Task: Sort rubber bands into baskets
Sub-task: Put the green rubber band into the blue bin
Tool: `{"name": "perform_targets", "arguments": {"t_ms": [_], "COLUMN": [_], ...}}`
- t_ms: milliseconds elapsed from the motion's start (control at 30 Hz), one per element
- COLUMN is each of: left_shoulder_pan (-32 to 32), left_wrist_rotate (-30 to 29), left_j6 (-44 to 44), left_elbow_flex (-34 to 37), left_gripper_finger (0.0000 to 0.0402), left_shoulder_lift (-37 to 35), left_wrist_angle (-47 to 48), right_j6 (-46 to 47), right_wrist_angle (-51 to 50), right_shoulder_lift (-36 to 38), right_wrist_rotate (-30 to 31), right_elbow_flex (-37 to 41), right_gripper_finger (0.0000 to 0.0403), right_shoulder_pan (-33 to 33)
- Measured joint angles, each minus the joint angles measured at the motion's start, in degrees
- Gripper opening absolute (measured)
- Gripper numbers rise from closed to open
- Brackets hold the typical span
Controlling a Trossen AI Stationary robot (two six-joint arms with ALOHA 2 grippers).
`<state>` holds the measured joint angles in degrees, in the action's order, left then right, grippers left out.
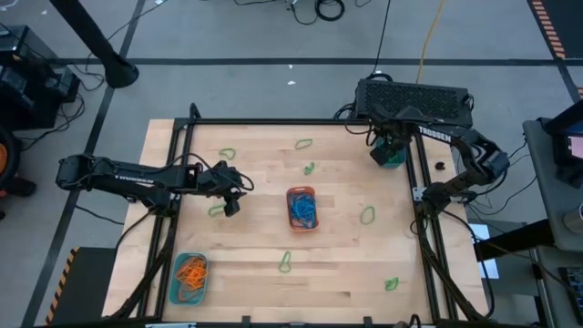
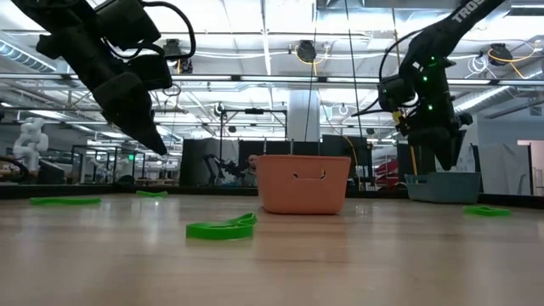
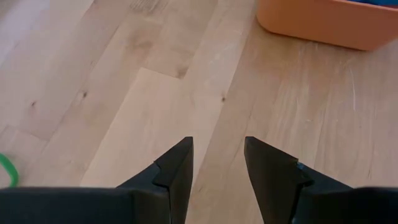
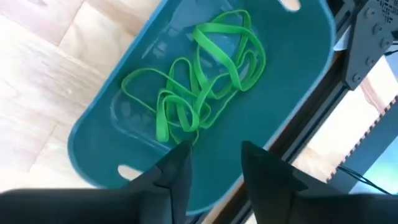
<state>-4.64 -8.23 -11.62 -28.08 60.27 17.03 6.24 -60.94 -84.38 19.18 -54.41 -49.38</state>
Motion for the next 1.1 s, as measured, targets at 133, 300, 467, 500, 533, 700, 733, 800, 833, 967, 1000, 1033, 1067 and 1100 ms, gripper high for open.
{"name": "perform_targets", "arguments": {"t_ms": [133, 300, 467, 500, 533, 700, 733, 800, 833, 967, 1000, 1033, 1067, 1100], "left_shoulder_pan": [0.0, 0.0, 0.0, 0.0, 0.0, 0.0, 0.1, 0.1, 0.1, 0.8, 1.1, 1.6, 2.0, 2.5], "left_wrist_rotate": [0.0, 0.0, 0.0, 0.0, 0.0, 2.2, 2.3, 2.3, 2.2, 0.6, 0.5, 0.5, 0.5, 0.5], "left_j6": [0.0, 0.0, 0.3, 0.0, -0.4, -10.1, -12.4, -16.6, -18.0, -22.2, -22.6, -22.6, -22.6, -23.0], "left_elbow_flex": [0.0, 0.0, 0.0, 0.0, -0.1, -0.1, -0.1, -0.1, -0.1, -0.1, -0.1, -0.1, -0.1, -0.1], "left_gripper_finger": [0.0152, 0.0152, 0.0152, 0.0152, 0.0152, 0.0152, 0.0152, 0.0152, 0.0152, 0.0152, 0.0152, 0.0152, 0.0152, 0.0152], "left_shoulder_lift": [0.0, 0.0, 0.0, 0.0, 0.0, 0.0, 0.0, 0.0, 0.0, 0.5, 0.6, 0.9, 1.4, 1.9], "left_wrist_angle": [0.0, 0.0, 0.0, 0.2, 0.6, 7.2, 9.1, 12.9, 14.5, 16.7, 16.6, 16.1, 15.8, 15.7], "right_j6": [0.1, 1.3, 2.8, 3.5, 4.2, 5.5, 5.3, 5.2, 5.2, 4.7, 4.5, 4.5, 4.5, 4.5], "right_wrist_angle": [-3.1, -5.2, -1.5, 0.6, 2.9, 13.3, 14.9, 17.7, 19.1, 22.9, 23.9, 24.6, 25.2, 25.7], "right_shoulder_lift": [0.0, 0.3, 0.3, 0.3, 0.3, 0.1, 0.0, 0.0, 0.0, 0.0, 0.0, 0.0, 0.0, 0.0], "right_wrist_rotate": [-0.1, -6.7, -13.6, -13.8, -14.4, -19.4, -20.0, -20.8, -20.9, -20.9, -20.8, -20.7, -20.6, -20.6], "right_elbow_flex": [-2.9, -7.9, -11.5, -11.7, -11.7, -11.7, -11.7, -11.7, -11.7, -11.7, -11.7, -11.7, -11.7, -11.7], "right_gripper_finger": [0.0134, 0.0134, 0.0134, 0.0134, 0.0134, 0.0134, 0.0134, 0.0134, 0.0134, 0.0135, 0.0135, 0.0135, 0.0135, 0.0135], "right_shoulder_pan": [0.7, 2.5, 7.2, 8.5, 9.8, 17.4, 19.1, 22.7, 24.3, 30.4, 31.7, 32.9, 34.0, 35.0]}}
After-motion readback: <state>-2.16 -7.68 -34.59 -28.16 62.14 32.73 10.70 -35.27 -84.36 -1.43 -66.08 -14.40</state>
